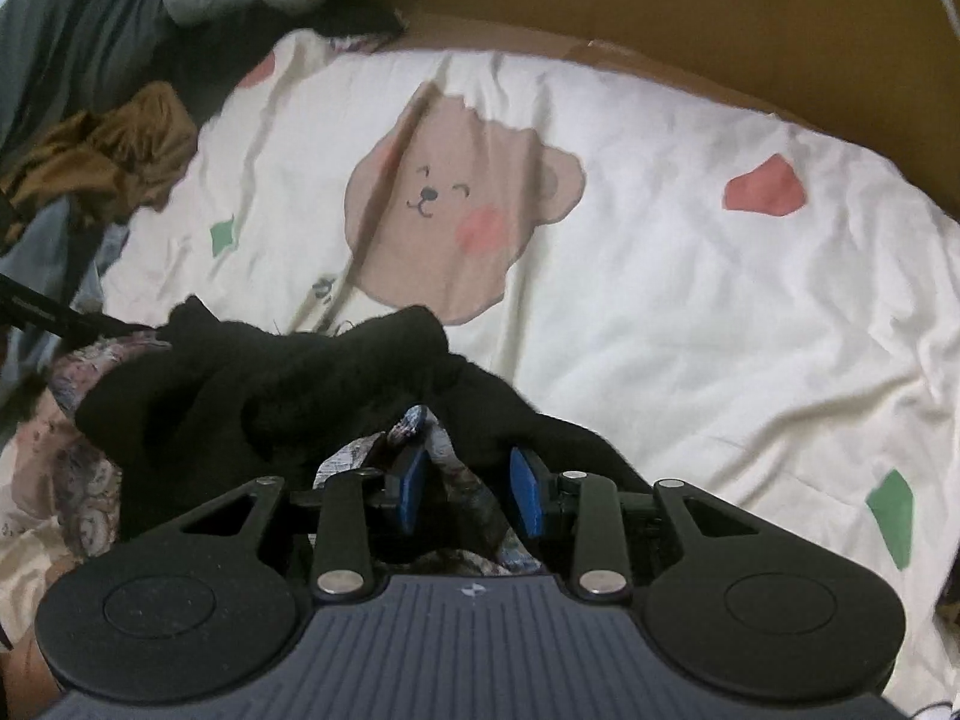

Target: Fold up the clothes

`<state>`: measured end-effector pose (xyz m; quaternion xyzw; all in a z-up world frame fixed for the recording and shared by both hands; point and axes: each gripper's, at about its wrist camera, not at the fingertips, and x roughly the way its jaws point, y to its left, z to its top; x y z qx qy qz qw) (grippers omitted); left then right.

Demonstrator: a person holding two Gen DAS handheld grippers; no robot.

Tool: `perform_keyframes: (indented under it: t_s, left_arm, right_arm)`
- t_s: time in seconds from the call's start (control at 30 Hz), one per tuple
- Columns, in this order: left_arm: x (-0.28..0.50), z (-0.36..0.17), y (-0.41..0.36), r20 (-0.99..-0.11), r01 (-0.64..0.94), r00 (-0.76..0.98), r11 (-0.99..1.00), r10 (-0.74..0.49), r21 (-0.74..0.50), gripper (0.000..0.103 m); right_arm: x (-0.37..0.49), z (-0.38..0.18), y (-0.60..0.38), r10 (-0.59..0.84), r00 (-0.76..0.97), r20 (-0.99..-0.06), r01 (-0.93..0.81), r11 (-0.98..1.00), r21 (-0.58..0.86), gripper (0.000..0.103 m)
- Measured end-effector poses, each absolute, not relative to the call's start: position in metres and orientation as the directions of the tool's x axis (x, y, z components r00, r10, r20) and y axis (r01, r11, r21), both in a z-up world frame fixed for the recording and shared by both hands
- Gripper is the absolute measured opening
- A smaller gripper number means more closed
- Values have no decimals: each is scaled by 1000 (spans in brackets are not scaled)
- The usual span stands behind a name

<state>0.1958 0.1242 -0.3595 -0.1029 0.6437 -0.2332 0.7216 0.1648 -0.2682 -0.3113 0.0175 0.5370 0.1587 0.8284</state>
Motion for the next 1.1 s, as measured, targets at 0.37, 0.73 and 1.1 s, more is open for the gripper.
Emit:
perform_keyframes:
  t_s: [0.37,0.73,1.1]
  left_arm:
    - [201,-371,129,-875,197,27,860,-484,-470,19]
    - [203,-381,117,-881,210,-10,860,-473,-465,19]
    - [201,-376,114,-890,211,16,872,-455,-442,19]
  right_arm:
    - [180,-342,-250,217,318,-923,-290,949,123,43]
    - [179,-354,-247,241,289,-926,-341,930,136,35]
    - [155,-304,-266,236,393,-889,-328,939,104,11]
